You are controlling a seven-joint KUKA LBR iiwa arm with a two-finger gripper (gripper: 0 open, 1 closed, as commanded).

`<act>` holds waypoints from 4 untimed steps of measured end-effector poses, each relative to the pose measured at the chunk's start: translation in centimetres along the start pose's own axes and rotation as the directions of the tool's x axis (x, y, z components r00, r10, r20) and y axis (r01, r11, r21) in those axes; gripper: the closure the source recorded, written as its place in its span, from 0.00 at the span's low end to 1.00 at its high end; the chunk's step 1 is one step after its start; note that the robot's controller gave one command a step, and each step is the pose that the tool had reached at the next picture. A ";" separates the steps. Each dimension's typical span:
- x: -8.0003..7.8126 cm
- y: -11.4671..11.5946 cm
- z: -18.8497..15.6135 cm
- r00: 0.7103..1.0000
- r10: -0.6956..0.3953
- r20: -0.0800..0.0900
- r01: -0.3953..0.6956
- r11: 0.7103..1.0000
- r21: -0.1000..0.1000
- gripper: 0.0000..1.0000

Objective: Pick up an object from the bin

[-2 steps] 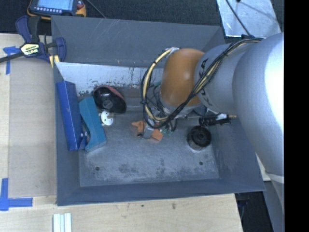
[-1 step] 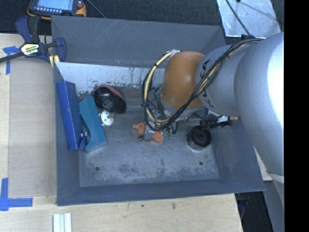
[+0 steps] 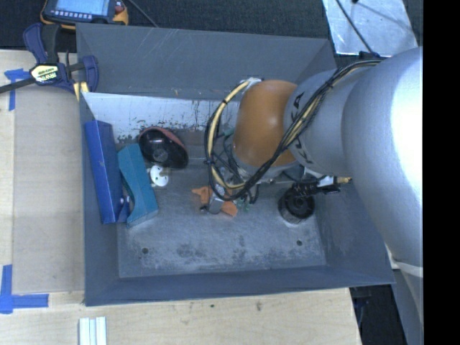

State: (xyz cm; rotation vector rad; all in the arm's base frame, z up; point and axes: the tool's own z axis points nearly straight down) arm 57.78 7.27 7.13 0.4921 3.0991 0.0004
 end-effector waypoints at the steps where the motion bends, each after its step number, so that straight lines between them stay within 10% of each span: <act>1: 0.0 0.1 0.0 1.000 -0.009 0.001 0.009 1.000 -0.002 1.00; 4: -1.2 -0.5 -0.5 1.000 0.003 -0.001 -0.003 1.000 0.000 1.00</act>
Offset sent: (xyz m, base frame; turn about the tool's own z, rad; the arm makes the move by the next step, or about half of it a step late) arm -0.0105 -0.0137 0.0168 -0.0028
